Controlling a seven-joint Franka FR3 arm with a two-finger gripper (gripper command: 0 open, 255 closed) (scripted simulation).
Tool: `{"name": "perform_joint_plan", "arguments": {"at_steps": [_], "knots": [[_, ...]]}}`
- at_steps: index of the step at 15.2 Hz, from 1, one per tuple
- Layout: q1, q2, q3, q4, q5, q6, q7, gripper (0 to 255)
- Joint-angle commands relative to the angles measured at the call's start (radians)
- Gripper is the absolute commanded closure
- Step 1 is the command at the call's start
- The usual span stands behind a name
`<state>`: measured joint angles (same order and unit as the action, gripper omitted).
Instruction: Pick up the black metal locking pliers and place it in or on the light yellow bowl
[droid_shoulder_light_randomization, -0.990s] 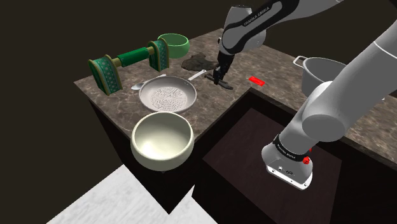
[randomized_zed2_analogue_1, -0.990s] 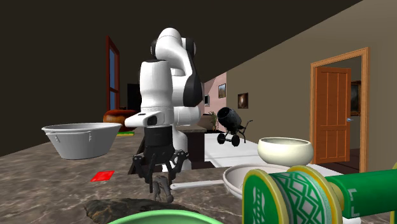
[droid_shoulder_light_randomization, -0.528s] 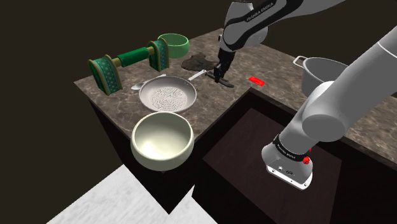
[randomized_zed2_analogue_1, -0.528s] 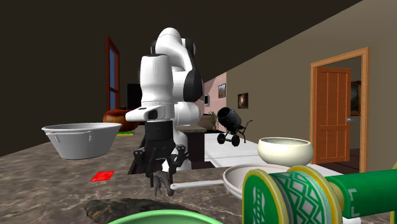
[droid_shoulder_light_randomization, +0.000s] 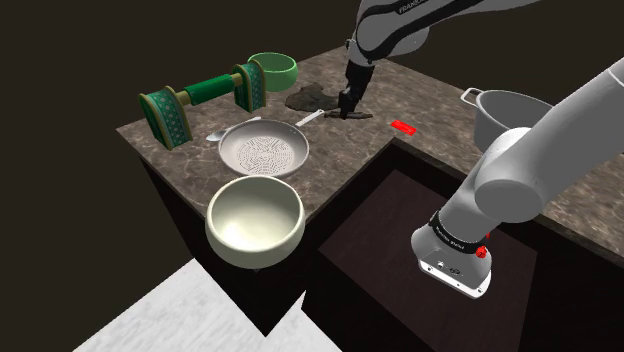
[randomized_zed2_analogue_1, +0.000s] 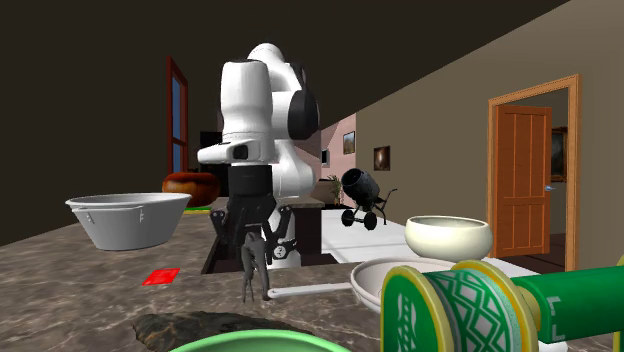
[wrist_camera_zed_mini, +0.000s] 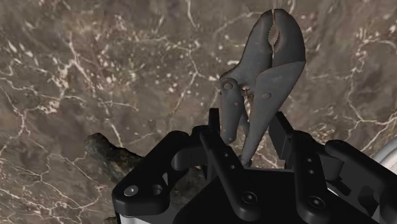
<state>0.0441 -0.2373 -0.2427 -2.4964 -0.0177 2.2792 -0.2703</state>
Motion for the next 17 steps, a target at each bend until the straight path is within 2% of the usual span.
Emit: {"name": "perform_joint_plan", "arguments": {"at_steps": [1, 17], "knots": [[-0.001, -0.016, 0.002, 0.015, -0.004, -0.032, 0.004, 255], [-0.004, -0.110, 0.019, 0.155, -0.019, -0.263, 0.025, 255]]}}
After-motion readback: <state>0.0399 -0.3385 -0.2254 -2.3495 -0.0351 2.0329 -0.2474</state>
